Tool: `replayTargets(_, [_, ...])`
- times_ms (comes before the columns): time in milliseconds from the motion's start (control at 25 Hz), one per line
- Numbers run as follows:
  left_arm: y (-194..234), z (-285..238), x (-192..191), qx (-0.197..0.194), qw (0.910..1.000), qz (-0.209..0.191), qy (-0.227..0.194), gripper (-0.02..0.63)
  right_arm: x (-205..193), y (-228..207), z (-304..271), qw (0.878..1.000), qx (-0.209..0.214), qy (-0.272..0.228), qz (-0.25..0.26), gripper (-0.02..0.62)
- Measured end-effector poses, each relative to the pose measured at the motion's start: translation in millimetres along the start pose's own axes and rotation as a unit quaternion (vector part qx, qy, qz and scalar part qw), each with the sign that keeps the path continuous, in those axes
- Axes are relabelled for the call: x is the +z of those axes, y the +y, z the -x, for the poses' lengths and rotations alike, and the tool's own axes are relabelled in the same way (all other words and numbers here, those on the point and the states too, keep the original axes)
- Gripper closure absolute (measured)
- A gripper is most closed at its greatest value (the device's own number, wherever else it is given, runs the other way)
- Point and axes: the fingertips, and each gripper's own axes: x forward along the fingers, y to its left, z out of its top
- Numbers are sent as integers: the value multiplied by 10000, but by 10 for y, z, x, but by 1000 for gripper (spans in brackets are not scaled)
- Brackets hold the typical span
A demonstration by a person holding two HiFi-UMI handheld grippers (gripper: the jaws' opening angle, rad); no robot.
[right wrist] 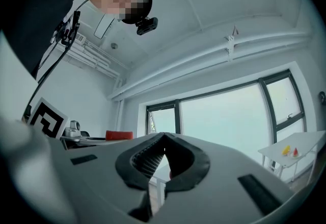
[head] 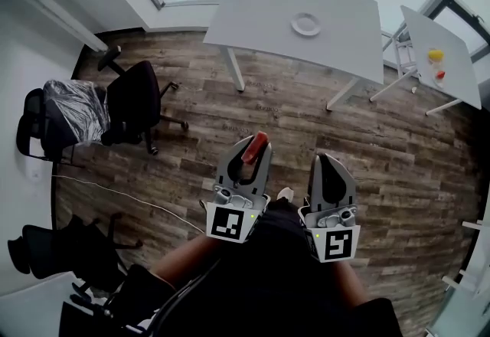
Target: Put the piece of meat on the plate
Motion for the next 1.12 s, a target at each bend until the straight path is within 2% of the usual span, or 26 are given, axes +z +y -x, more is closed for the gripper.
replayTargets(280, [-41, -82, -115, 231, 9996, -150, 119, 511, 11, -358, 224, 9999, 35, -77, 151, 592])
replayTargets(440, [-10, -100, -130, 511, 9983, -229, 127, 512, -71, -499, 334, 9985, 90, 49, 542, 592])
replayTargets(640, [85, -271, -239, 757, 9966, -142, 287, 512, -159, -754, 332, 9990, 61, 182, 394, 592])
replayTargets(800, [45, -502, -318, 585, 9975, -124, 369, 512, -239, -949, 223, 9990, -84, 270, 347, 592])
replayTargets(1120, [114, -1240, -483, -38, 9994, -43, 330, 512, -443, -1283, -217, 9971, -525, 366, 408, 592])
